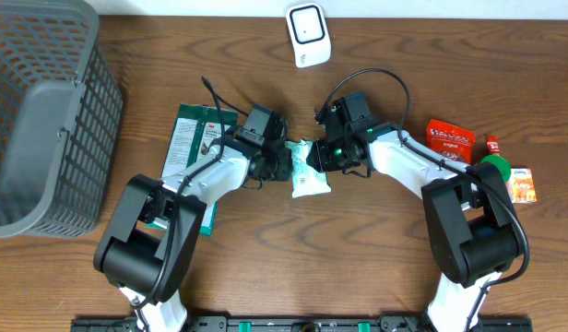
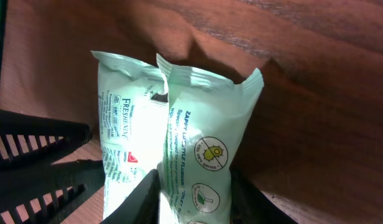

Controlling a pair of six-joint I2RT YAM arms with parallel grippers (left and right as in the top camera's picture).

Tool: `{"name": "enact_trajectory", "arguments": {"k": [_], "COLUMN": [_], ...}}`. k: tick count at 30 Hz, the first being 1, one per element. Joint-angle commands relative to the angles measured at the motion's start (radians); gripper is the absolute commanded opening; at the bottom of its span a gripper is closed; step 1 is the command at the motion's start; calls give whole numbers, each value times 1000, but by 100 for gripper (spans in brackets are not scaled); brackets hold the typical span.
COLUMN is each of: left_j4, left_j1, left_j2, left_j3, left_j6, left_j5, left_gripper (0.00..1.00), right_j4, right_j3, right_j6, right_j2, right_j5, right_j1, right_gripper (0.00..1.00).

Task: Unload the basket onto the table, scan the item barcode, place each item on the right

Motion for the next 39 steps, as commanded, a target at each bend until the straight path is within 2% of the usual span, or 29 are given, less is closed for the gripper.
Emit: {"name": "enact_trajectory", "arguments": {"k": [1,4,5,7,14,18,19,24,26,29,32,36,39], "left_j4": [-32,-54,-57,-68,-145,-203,-213,-262,-281,-286,-285,-280,-277], "left_j1": [29,42,46,53,80,102,108,153,193,241,278,305,322], "left_j2": [0,-23,-34,-58,-155,-206,-214,-221,-221,-221,-220,-220,-220], "left_j3": [13,26,26,26,26,26,26,26,25,25,25,25,25], "left_j6": [4,5,5,5,5,5,5,5,5,4,15,146,233], "left_j5": [-12,-12,-12,-12,-12,-12,-12,29,92,127,286,550,743], "left_gripper": [40,41,45,49,53,54,58,66,67,68,68,76,77], "right_j4": [-9,-15,-15,-14,-37,-84,-101,-182,-214,-220,-198,-179,-183], "right_j3": [-9,-9,-9,-9,-6,-6,-6,-6,-6,-7,-8,-6,-5], "right_j6": [4,4,4,4,-6,-89,-112,-131,-124,-125,-125,-122,-97], "right_j2": [20,20,20,20,-23,-120,-155,-304,-351,-354,-352,-360,-393], "right_j5": [0,38,52,80,91,97,114,344,509,579,539,416,298], "right_j1": [20,30,32,36,-6,-34,-34,7,51,95,124,126,92], "right_gripper": [40,35,27,1,1,1,1,1,1,1,1,1,1]}}
